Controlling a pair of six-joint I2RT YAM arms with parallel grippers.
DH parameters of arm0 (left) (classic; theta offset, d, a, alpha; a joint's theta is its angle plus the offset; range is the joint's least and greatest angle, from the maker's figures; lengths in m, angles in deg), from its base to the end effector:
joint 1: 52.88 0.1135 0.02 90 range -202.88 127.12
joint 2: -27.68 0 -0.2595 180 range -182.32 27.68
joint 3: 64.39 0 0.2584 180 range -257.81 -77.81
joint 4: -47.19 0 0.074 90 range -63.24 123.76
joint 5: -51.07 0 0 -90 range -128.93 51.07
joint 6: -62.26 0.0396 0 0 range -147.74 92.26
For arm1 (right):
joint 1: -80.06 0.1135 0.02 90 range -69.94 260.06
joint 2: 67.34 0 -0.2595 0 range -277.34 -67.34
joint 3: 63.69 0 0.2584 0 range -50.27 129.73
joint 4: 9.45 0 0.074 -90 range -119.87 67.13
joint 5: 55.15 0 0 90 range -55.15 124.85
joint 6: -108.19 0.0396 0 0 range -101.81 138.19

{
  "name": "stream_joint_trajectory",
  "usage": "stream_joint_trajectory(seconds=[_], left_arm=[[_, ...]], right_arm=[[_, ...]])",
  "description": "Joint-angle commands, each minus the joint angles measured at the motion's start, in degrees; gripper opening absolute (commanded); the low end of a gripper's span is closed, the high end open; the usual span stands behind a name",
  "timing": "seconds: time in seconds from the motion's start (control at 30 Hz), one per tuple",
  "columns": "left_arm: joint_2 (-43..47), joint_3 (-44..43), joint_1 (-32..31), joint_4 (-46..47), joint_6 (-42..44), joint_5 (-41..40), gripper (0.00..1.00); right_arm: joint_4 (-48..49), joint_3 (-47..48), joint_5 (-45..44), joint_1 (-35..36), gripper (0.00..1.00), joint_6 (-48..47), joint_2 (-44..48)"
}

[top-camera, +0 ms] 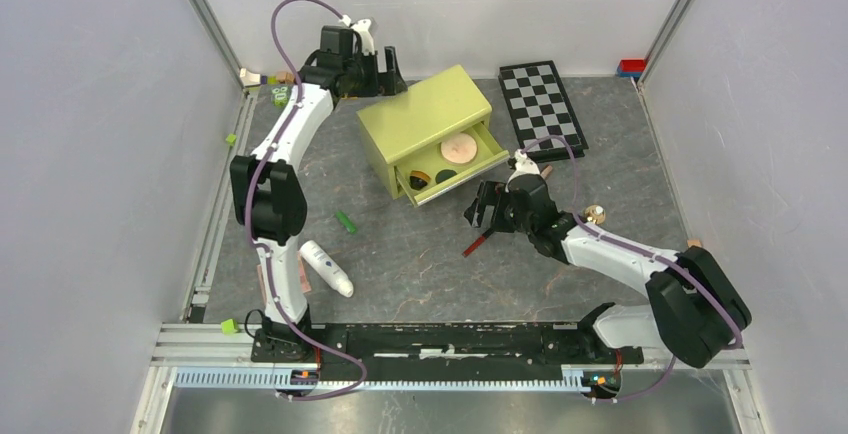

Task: Organize the makeup
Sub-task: Close the drawer in the storage box.

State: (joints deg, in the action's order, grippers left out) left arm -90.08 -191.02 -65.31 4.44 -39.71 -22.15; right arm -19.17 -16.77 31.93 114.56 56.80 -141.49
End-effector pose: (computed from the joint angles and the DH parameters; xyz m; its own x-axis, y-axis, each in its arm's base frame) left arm 0.4752 -0.1164 0.3206 -0.6238 -0.0658 -0.7788 0.3177 0.8891 -0.3296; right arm 0.2234 0.1511 0.1766 -0.7192 0.2619 -0.6436 -0.1067 0.8736 0.4748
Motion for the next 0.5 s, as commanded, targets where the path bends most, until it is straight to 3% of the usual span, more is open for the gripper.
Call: stream_joint_trajectory(seconds=[0.0,0.47], left_arm=[[1.2,2.2,-0.2,2.1,1.6,3.6,1.0],[3.4,9.8,-1.0,3.4,2.4,4.3,0.95]], right_arm=[[4.7,1.0,-1.8,0.0,0.98,9.4,-1.1],[5.9,9.2,-9.3,-0.3,0.98,20.3,-8.8]])
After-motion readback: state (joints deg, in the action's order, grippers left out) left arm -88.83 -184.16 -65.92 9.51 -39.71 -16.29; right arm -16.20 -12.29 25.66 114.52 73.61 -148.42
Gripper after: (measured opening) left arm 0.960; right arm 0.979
